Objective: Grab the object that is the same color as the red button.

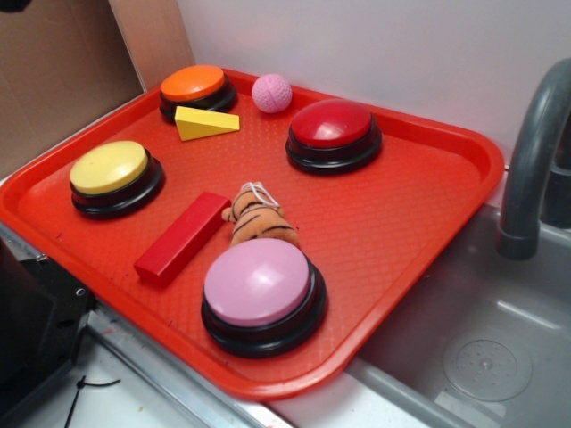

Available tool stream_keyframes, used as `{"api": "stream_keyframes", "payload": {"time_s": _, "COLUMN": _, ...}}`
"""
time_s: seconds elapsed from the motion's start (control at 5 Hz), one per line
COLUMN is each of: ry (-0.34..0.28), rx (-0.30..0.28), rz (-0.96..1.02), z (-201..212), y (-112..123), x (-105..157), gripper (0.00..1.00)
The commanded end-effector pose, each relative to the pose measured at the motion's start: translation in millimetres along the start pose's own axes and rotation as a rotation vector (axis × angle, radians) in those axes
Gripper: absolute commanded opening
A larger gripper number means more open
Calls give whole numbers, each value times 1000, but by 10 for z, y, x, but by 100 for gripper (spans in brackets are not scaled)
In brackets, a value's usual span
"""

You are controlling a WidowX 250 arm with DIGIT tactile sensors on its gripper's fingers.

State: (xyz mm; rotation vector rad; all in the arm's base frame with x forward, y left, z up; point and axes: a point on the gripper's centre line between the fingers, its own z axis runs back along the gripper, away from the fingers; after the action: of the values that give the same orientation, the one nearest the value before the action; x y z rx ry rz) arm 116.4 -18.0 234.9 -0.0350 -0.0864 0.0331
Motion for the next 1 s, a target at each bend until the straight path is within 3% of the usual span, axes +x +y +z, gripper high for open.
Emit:
{"api": "stream_keyframes", "payload": {"time_s": 0.0, "ry": 0, "rx": 0, "rz": 0, "z": 0, "y": 0, "x": 0, "gripper": 100}}
{"api": "stream_keyframes", "payload": {"time_s": 0.2, "ry": 9, "rx": -9, "rz": 61, "z": -289, "y": -69, "x": 114, "gripper": 100}}
{"api": "stream_keyframes", "payload": {"time_s": 0.4, "ry": -25, "rx": -24, "rz": 143, "z": -635, "y": -112, "x": 214, "gripper": 100}}
{"api": "stream_keyframes", "payload": {"time_s": 0.6, "ry": -62, "rx": -27, "rz": 240, "z": -960, "y": -108, "x": 261, "gripper": 100}}
{"api": "stream_keyframes", "payload": {"time_s": 0.8, "ry": -53, "rx": -27, "rz": 378, "z": -1404, "y": -24, "x": 327, "gripper": 100}}
